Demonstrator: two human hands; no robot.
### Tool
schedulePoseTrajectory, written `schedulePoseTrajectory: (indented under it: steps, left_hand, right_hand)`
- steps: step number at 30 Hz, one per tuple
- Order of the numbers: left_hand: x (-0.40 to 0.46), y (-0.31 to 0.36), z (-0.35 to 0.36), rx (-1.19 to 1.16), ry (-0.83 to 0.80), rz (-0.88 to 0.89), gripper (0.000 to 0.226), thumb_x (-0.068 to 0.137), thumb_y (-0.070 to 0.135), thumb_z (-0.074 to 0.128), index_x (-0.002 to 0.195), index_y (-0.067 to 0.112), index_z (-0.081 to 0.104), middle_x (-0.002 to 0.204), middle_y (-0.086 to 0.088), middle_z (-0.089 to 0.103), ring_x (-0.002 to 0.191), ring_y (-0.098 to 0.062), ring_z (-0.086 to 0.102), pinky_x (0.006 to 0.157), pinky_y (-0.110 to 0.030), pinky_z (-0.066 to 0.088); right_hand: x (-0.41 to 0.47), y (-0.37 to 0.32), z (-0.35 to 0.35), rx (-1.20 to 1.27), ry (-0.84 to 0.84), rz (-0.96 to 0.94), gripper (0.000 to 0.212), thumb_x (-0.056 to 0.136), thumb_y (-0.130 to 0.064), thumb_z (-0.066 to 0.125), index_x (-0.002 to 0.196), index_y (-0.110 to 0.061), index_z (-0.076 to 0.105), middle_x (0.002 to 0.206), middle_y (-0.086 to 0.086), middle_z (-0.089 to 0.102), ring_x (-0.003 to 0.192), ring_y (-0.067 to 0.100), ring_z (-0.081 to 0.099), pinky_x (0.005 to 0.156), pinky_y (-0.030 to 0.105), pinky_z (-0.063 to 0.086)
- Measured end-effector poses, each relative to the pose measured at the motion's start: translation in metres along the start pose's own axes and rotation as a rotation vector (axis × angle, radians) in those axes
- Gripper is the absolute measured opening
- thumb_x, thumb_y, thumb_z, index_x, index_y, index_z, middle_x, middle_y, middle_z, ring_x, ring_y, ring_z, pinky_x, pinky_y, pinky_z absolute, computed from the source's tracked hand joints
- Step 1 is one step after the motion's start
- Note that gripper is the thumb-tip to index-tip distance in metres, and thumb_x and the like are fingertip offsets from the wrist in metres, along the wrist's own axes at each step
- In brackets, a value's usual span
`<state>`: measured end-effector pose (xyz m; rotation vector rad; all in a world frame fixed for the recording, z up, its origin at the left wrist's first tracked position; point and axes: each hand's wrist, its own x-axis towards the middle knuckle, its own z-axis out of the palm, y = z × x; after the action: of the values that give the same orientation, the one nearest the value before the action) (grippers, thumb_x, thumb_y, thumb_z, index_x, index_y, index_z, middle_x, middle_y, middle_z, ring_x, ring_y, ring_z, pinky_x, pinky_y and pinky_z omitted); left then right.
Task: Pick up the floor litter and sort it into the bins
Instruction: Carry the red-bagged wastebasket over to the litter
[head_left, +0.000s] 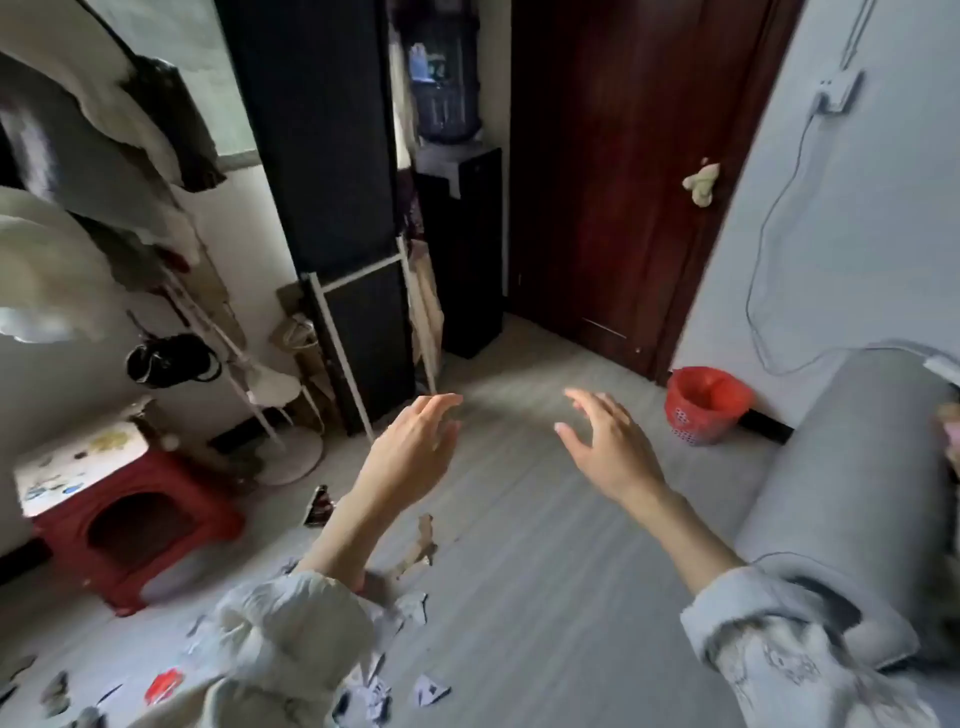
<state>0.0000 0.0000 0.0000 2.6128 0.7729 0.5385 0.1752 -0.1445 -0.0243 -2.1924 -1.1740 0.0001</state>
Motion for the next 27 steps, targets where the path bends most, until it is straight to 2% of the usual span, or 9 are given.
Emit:
schedulePoseTrajectory:
  steps: [5,14,22,24,27]
  left_hand:
    - [0.051,0.055,0.081,-0.171,-0.034,0.0,0.032,0.093,0.015,0.049,0.125,0.013,0.054,0.121,-0.006,0.059,0.109,-0.022,0.059,0.092,-0.037,0.049]
    - [0.18,0.109,0.2,-0.249,-0.169,-0.039,0.028,0.092,0.011,0.051,0.118,0.006,0.058,0.113,-0.01,0.063,0.102,-0.026,0.062,0.088,-0.035,0.049]
    - [0.361,0.111,0.32,-0.291,-0.371,-0.098,0.029,0.092,0.008,0.05,0.119,0.006,0.059,0.118,-0.01,0.063,0.107,-0.026,0.06,0.085,-0.024,0.04]
    - [0.393,0.116,0.334,-0.269,-0.427,-0.108,0.03,0.093,0.01,0.049,0.121,0.008,0.058,0.12,-0.01,0.063,0.107,-0.026,0.06,0.085,-0.025,0.041]
    - [0.464,0.141,0.367,-0.265,-0.466,-0.053,0.032,0.094,0.012,0.046,0.124,0.01,0.055,0.124,-0.009,0.061,0.111,-0.026,0.059,0.089,-0.027,0.041]
  right_hand:
    - [0.005,0.093,-0.04,0.065,-0.006,0.148,0.043,0.088,-0.025,0.061,0.128,-0.012,0.053,0.116,0.006,0.06,0.108,0.022,0.057,0.09,0.031,0.042]
    - [0.062,0.242,-0.074,0.094,-0.01,0.407,0.038,0.09,-0.021,0.059,0.126,-0.011,0.054,0.114,0.006,0.061,0.099,0.02,0.061,0.086,0.027,0.043]
    - [0.208,0.372,-0.064,0.108,-0.044,0.59,0.038,0.091,-0.023,0.058,0.126,-0.012,0.055,0.113,0.006,0.062,0.098,0.022,0.06,0.089,0.029,0.044]
    - [0.233,0.389,-0.067,0.132,-0.067,0.637,0.037,0.091,-0.022,0.057,0.127,-0.012,0.054,0.113,0.008,0.063,0.098,0.024,0.061,0.09,0.029,0.043]
    - [0.281,0.441,-0.086,0.144,-0.014,0.702,0.035,0.091,-0.02,0.057,0.125,-0.012,0.056,0.109,0.008,0.065,0.094,0.024,0.062,0.087,0.026,0.042]
